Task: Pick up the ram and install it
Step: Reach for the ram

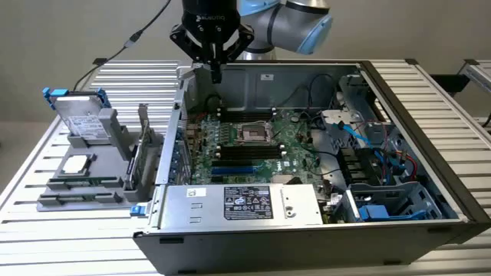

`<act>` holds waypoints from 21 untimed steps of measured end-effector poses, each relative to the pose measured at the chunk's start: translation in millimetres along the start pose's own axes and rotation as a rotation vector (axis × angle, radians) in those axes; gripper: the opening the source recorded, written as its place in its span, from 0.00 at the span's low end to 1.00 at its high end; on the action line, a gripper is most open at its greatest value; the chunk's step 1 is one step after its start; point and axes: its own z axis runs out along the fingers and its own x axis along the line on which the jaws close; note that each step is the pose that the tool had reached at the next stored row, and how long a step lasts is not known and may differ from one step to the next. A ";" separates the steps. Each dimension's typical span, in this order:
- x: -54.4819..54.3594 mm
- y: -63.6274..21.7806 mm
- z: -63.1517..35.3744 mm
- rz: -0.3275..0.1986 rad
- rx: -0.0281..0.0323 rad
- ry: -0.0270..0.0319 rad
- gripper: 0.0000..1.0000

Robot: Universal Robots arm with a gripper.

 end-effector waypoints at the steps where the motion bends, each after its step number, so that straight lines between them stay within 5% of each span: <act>1: 0.0 0.0 0.0 0.000 0.0000 0.0000 0.10; 8: 1.4 -0.1 -0.2 0.000 0.0002 0.0003 0.10; 21: 60.2 -3.9 -0.8 0.000 0.0000 0.0000 0.10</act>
